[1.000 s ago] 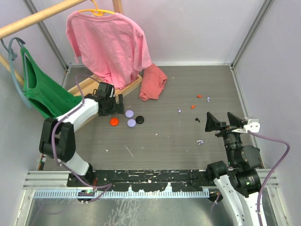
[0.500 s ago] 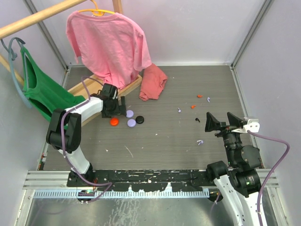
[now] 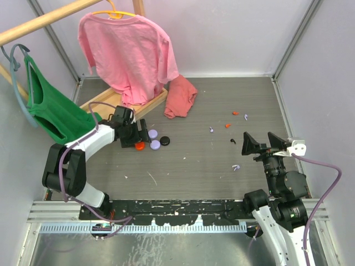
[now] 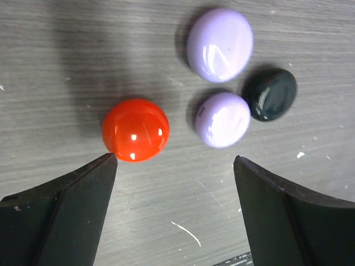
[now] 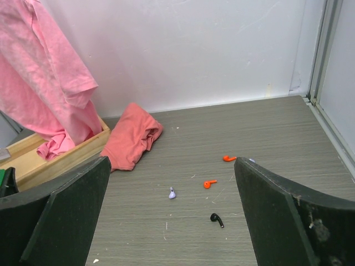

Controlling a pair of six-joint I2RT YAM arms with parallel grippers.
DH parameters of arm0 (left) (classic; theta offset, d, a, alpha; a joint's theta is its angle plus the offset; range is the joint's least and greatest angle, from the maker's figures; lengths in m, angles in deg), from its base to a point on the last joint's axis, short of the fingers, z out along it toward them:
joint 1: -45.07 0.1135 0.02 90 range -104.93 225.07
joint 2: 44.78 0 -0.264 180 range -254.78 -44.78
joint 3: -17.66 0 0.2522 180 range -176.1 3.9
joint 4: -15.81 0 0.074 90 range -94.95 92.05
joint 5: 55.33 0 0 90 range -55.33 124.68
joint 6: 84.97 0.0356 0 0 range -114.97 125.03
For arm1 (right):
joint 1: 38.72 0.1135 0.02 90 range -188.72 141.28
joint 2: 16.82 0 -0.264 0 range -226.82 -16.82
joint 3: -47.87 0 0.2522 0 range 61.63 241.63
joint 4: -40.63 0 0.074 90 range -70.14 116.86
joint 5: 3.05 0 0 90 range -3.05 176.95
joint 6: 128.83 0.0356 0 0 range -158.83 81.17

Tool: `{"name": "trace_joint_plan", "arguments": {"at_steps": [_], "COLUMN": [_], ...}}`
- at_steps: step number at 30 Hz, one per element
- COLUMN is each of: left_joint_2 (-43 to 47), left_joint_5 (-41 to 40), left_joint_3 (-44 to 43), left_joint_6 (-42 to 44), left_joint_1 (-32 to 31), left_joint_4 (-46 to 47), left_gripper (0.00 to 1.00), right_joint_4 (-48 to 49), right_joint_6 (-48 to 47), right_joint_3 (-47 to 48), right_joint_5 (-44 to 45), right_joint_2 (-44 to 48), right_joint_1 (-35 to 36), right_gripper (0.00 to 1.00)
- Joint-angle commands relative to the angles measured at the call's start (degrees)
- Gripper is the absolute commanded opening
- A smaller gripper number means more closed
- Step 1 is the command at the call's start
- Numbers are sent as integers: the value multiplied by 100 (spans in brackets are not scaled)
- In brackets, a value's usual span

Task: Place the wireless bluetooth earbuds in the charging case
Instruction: Pick up the charging case at the center of the board.

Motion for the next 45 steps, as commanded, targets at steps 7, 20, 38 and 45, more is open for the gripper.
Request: {"name": "trace_joint_plan", "arguments": {"at_steps": [7, 20, 38, 45], "left_joint_2": [787, -302, -151, 260], "left_joint_5": [-76, -358, 429, -361], "left_joint_3": [33, -643, -127, -71], "left_joint_6": [115, 915, 370, 494], "left_joint_1": [12, -76, -159, -421], "left_joint_4": [-74, 373, 119, -159], "left_gripper": [88, 89, 82, 82], "right_joint_4": [260, 251, 277, 277], "right_joint_6": [49, 26, 4, 4], "right_joint_3": [17, 21, 5, 0], "right_joint_5": [24, -16, -35, -52], "right_joint_2": [-42, -68, -84, -92], "right_joint_1": [42, 56, 68, 64], "right_gripper": [100, 100, 100, 100]}}
